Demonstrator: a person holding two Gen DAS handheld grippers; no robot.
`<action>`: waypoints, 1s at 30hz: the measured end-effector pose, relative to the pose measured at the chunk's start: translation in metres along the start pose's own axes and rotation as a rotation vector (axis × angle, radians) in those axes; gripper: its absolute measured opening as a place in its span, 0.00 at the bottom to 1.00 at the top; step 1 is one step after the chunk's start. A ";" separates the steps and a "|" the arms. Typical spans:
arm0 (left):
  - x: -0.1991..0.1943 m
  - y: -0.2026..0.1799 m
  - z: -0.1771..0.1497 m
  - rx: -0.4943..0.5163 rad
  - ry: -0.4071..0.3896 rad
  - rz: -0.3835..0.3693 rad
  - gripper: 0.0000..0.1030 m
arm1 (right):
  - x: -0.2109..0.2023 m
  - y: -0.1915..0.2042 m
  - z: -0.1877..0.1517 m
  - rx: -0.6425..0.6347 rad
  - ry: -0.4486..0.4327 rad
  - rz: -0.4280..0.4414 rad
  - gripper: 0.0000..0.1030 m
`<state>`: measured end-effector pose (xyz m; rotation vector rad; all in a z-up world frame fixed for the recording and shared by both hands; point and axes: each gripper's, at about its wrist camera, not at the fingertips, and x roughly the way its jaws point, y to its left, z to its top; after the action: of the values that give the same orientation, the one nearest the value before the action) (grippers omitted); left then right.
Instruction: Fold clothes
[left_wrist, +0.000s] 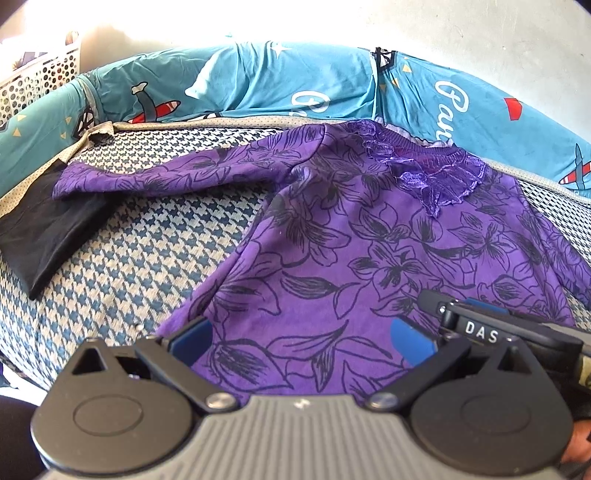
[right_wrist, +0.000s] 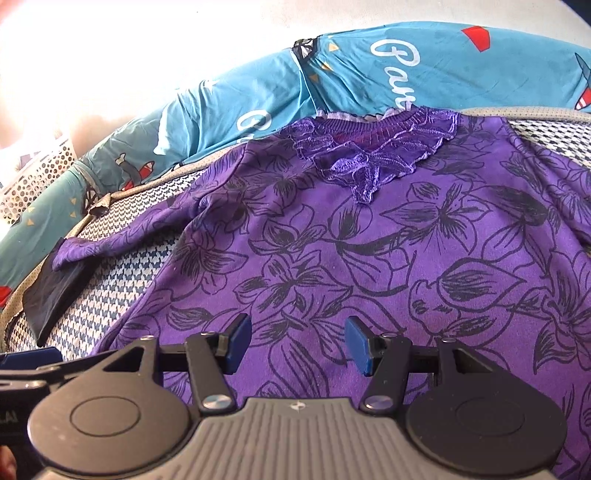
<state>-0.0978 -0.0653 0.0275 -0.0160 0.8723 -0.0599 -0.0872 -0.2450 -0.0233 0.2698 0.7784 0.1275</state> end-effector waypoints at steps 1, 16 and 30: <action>0.003 0.001 0.003 0.002 0.000 0.001 1.00 | 0.000 0.000 0.002 -0.001 -0.004 0.002 0.54; 0.063 0.017 0.065 0.072 0.020 0.016 1.00 | 0.025 0.008 0.050 -0.034 -0.046 0.042 0.53; 0.131 0.057 0.139 -0.006 -0.007 0.092 1.00 | 0.102 0.015 0.117 -0.055 -0.092 0.072 0.32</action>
<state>0.0951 -0.0180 0.0145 0.0183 0.8648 0.0288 0.0674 -0.2316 -0.0084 0.2496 0.6728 0.2030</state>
